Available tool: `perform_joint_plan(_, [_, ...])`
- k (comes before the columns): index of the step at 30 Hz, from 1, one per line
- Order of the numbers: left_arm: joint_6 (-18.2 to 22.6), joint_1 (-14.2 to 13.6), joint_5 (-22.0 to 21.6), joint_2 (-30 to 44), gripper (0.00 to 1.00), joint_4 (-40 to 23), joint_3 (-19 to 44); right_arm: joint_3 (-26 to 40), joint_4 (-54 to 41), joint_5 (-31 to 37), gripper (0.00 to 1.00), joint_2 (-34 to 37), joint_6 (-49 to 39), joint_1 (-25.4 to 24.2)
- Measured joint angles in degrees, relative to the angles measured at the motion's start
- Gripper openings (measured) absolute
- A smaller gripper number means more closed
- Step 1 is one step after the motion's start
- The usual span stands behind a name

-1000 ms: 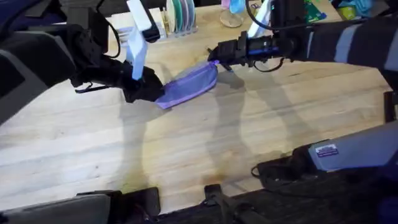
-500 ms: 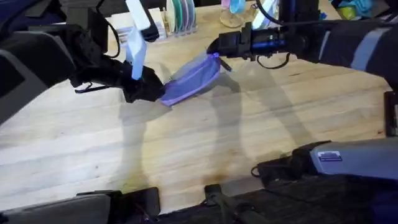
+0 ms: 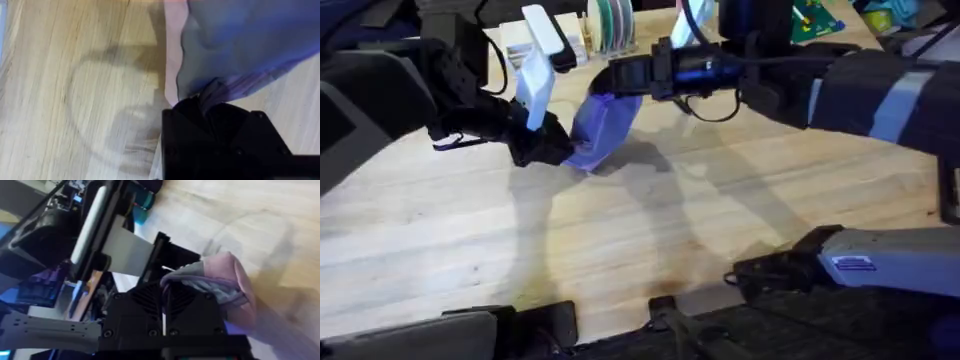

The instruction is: Unzip the bag, pick up the pens from the table one at a time and place them inside, then zip the bag closed.

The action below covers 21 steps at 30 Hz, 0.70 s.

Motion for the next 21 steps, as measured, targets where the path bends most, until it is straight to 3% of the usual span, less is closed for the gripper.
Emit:
perform_joint_plan(12, [0.0,0.0,0.0,0.0,0.043,0.0,0.0,0.0,-0.5,-0.4,0.034,-0.4,4.5,-0.6])
perform_joint_plan(17, [0.0,-0.1,1.4,0.0,0.042,0.4,0.0,0.0,-2.2,-1.8,0.747,-4.0,3.9,-4.2])
perform_joint_plan(18, [0.0,-0.3,2.5,0.0,0.042,0.6,0.0,-0.1,-6.0,-2.3,0.989,-6.9,2.6,-6.8])
perform_joint_plan(21, [0.0,-0.7,3.3,0.0,0.042,0.8,0.0,-0.2,-10.5,-2.8,0.994,-10.1,0.9,-10.1])
